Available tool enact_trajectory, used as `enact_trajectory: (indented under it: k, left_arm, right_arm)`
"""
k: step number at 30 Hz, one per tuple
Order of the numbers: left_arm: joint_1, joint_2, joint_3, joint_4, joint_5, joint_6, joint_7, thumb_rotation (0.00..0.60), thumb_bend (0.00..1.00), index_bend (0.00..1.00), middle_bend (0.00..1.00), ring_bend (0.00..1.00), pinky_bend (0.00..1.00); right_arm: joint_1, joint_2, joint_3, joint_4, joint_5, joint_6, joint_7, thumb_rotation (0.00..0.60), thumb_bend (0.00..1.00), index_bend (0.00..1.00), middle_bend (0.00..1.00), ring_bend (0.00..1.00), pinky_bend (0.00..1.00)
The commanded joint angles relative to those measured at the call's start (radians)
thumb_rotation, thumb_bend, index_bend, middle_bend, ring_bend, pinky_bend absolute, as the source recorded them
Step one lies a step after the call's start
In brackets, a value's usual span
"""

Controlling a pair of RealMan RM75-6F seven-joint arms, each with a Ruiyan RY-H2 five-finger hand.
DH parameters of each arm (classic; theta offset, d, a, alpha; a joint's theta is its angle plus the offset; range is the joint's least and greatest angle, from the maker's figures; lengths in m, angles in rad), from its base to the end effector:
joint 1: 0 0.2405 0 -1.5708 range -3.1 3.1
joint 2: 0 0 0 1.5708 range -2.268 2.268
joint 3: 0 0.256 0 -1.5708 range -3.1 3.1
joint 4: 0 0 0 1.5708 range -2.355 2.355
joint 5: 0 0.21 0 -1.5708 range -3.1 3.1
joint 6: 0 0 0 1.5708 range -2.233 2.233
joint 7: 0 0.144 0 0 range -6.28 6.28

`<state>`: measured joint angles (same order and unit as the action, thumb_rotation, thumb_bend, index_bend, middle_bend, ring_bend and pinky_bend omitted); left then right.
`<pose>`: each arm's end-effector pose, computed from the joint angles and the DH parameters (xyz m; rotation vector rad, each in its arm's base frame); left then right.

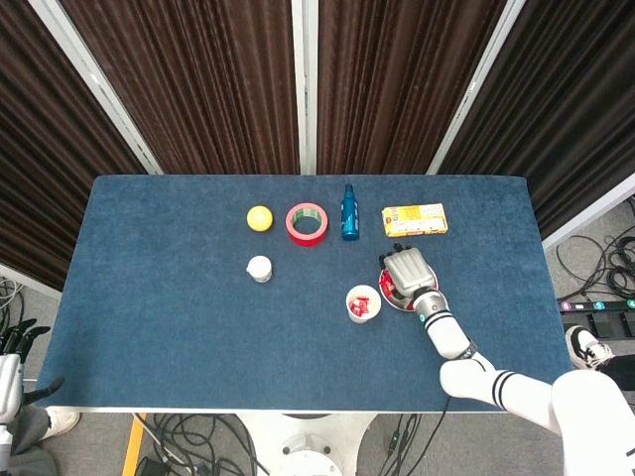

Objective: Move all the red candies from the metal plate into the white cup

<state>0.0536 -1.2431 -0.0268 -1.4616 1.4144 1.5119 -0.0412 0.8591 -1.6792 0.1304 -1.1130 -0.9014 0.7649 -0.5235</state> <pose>-0.3613 0.1285 0.1381 -1.2136 -1.0186 -0.7693 -0.1915 -0.3914 -0.0487 1.9184 -0.8249 0.5332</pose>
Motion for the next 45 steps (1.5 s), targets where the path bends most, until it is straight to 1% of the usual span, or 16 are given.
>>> enact_trajectory:
  k: [1,6,16,24,32,35,41,45]
  left_arm:
    - [-0.001,-0.001,0.0,0.001,0.0,-0.002,-0.001,0.6,0.11,0.3,0.25,0.17,0.28]
    - [-0.002,-0.001,-0.001,0.002,0.001,-0.002,0.0,0.6,0.11,0.3,0.25,0.17,0.28]
    - [-0.002,-0.005,0.0,0.005,0.001,-0.006,-0.004,0.6,0.11,0.3,0.25,0.17,0.28]
    - [-0.001,-0.006,0.0,0.009,0.0,-0.007,-0.009,0.6,0.11,0.3,0.25,0.17,0.28]
    - [-0.002,-0.008,-0.001,0.012,-0.001,-0.008,-0.01,0.6,0.11,0.3,0.25,0.17,0.28]
    - [-0.002,-0.007,-0.001,0.012,0.0,-0.009,-0.01,0.6,0.11,0.3,0.25,0.17,0.28]
    - [-0.001,-0.008,-0.001,0.011,-0.001,-0.009,-0.01,0.6,0.1,0.3,0.25,0.17,0.28]
    - [0.0,-0.005,-0.001,0.009,0.003,-0.004,-0.009,0.6,0.1,0.3,0.25,0.17,0.28]
  right_arm:
    - [-0.002,-0.001,-0.002,0.0,0.002,-0.003,0.001,0.6,0.16,0.38,0.39,0.17,0.31]
    - [-0.008,-0.003,-0.006,-0.008,-0.009,0.003,0.007,0.6,0.19,0.41,0.39,0.18,0.31]
    - [-0.021,-0.004,-0.012,-0.003,-0.013,0.012,0.008,0.6,0.25,0.48,0.44,0.21,0.31]
    - [-0.028,-0.003,-0.011,0.011,-0.002,0.009,0.005,0.6,0.26,0.5,0.45,0.22,0.31]
    - [-0.031,-0.009,-0.006,0.015,-0.018,0.01,0.022,0.6,0.35,0.57,0.49,0.25,0.34]
    - [-0.032,-0.007,-0.003,0.011,-0.025,0.014,0.027,0.6,0.38,0.59,0.5,0.26,0.35]
    - [-0.04,0.021,0.012,-0.03,-0.041,0.036,0.049,0.6,0.38,0.6,0.51,0.27,0.35]
    - [-0.053,0.077,0.028,-0.106,-0.063,0.072,0.069,0.6,0.38,0.61,0.51,0.27,0.35]
